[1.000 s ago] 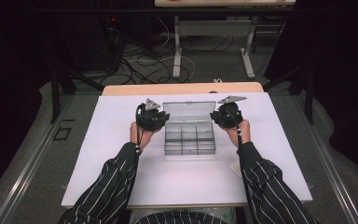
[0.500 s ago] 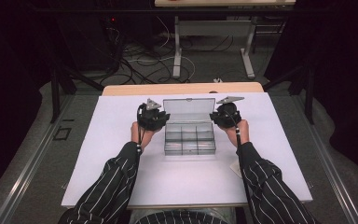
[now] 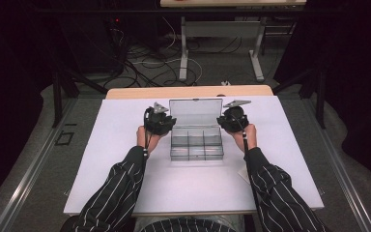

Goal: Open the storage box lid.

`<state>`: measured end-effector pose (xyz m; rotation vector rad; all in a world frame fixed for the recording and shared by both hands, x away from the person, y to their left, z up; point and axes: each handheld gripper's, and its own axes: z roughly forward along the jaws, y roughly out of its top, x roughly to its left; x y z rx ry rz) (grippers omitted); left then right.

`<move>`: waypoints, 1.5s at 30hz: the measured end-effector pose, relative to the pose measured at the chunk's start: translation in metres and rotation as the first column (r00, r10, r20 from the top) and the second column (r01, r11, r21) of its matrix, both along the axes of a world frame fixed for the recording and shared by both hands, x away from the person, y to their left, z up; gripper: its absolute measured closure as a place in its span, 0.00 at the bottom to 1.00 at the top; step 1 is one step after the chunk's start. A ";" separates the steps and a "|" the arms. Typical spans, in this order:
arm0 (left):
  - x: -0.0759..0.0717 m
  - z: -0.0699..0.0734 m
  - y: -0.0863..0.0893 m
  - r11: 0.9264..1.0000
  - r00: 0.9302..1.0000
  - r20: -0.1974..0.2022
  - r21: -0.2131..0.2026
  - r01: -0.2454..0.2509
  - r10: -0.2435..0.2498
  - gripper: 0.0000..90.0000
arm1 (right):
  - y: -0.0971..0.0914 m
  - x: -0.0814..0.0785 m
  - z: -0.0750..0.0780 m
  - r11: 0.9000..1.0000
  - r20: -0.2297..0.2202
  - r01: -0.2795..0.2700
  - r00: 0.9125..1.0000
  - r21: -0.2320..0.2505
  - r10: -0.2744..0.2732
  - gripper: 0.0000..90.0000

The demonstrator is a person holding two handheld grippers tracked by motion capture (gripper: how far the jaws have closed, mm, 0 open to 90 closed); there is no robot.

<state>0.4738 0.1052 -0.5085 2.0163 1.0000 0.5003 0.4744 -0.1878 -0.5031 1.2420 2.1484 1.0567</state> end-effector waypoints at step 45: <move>-0.127 -0.005 0.072 0.987 0.999 -0.036 0.158 0.012 -0.007 0.03 | -0.036 -0.097 -0.010 0.970 -0.122 -0.244 0.962 0.001 0.243 0.04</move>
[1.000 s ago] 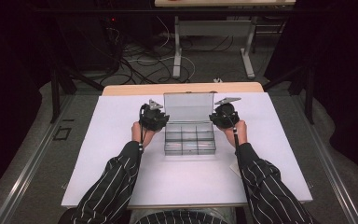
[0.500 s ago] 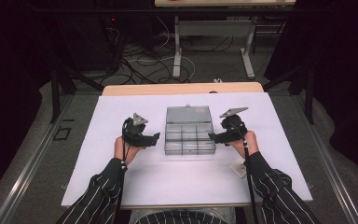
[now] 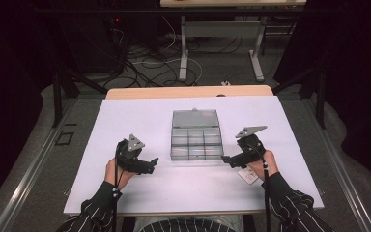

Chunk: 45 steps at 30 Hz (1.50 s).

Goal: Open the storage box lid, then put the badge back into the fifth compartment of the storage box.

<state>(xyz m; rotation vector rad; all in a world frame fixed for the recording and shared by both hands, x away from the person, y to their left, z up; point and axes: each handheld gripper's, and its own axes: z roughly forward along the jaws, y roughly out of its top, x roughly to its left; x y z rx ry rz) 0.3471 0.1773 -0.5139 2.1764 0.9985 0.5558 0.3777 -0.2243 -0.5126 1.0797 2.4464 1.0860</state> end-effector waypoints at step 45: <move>-0.041 -0.009 0.024 1.000 1.000 0.003 -0.024 0.005 -0.005 0.04 | -0.032 -0.054 -0.001 1.000 -0.013 0.020 1.000 -0.018 -0.020 0.00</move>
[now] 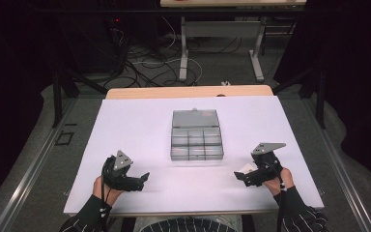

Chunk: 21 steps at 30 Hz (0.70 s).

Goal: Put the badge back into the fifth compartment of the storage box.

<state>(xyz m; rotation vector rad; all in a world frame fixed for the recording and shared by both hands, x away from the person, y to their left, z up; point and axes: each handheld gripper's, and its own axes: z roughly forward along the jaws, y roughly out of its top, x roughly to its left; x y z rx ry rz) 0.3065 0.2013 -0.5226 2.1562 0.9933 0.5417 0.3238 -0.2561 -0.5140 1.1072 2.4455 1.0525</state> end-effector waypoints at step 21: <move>0.002 0.001 -0.003 1.000 1.000 -0.001 -0.009 0.016 -0.016 0.04 | -0.001 -0.003 -0.011 0.998 -0.055 0.009 0.998 -0.063 -0.012 0.00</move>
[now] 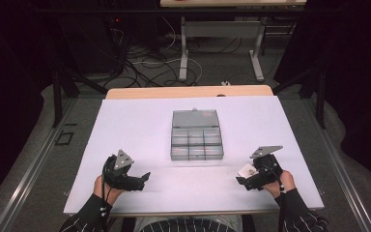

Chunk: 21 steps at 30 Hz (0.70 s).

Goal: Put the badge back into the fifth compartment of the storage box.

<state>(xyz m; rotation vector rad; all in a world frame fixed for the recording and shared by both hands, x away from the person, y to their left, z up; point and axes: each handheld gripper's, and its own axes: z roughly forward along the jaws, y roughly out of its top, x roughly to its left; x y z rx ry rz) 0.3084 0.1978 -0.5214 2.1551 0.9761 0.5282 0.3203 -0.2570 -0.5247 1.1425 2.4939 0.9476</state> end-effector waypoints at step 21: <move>0.001 -0.001 -0.004 1.000 1.000 -0.007 0.017 0.013 -0.013 0.04 | -0.009 0.009 -0.014 0.997 -0.076 0.011 0.997 -0.078 -0.017 0.20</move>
